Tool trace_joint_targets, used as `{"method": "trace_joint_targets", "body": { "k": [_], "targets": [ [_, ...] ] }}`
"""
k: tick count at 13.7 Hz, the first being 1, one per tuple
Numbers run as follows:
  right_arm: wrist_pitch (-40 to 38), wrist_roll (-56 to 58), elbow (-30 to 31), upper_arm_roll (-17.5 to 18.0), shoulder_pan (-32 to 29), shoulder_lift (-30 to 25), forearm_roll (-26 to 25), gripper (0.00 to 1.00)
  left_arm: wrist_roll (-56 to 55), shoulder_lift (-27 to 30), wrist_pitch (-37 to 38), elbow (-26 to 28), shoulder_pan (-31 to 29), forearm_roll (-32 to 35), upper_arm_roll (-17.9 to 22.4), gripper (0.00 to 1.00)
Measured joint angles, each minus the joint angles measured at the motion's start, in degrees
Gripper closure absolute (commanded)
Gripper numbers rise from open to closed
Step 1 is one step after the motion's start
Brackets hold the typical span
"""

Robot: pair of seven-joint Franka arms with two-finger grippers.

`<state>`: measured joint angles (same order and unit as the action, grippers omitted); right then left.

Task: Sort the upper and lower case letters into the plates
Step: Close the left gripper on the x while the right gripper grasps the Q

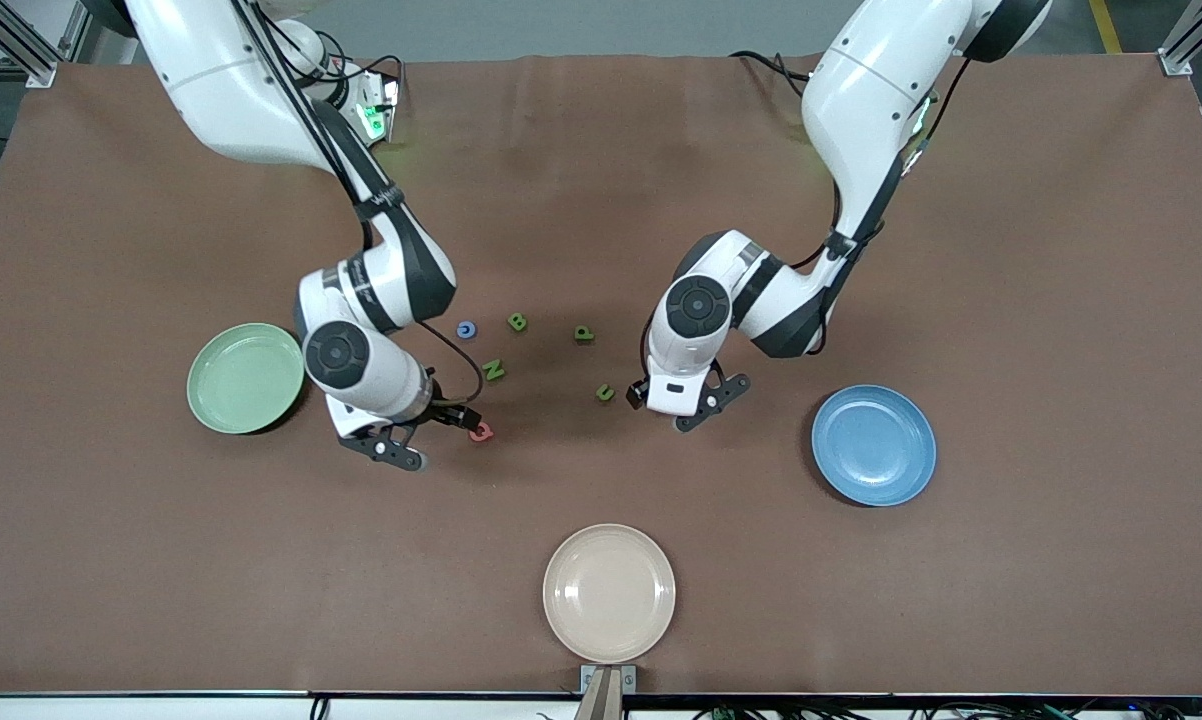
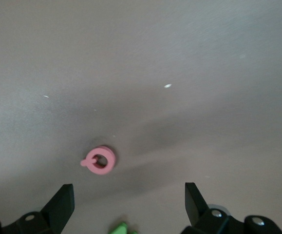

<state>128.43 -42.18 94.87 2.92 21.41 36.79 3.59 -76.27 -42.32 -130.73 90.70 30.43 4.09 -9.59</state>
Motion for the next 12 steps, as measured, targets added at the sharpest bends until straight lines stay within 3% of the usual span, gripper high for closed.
{"method": "trace_joint_targets", "body": {
  "k": [4,7,8,11,12],
  "targets": [
    [-0.3,-2.8,-5.5,0.0,1.8,5.5,0.0,0.01,-4.8,-2.6,-2.4,-1.0,0.0,0.3,0.3,0.27],
    [-0.4,-3.2,-6.9,0.0,2.5,7.8,0.0,0.14,-5.7,-3.3,-3.8,-1.1,0.0,0.3,0.3,0.39],
    [-0.4,-3.3,-7.0,0.0,2.8,8.2,0.0,0.18,-5.7,-3.5,-4.0,-1.2,0.0,0.3,0.4,0.48],
    [-0.5,-3.5,-7.4,0.0,3.3,8.6,0.0,0.21,-5.7,-3.8,-4.0,-1.4,0.0,0.7,0.4,0.85],
    [-0.5,-3.5,-7.4,0.0,3.3,8.6,0.0,0.22,-5.7,-3.8,-4.1,-1.5,0.0,1.1,0.4,0.91]
  ]
}}
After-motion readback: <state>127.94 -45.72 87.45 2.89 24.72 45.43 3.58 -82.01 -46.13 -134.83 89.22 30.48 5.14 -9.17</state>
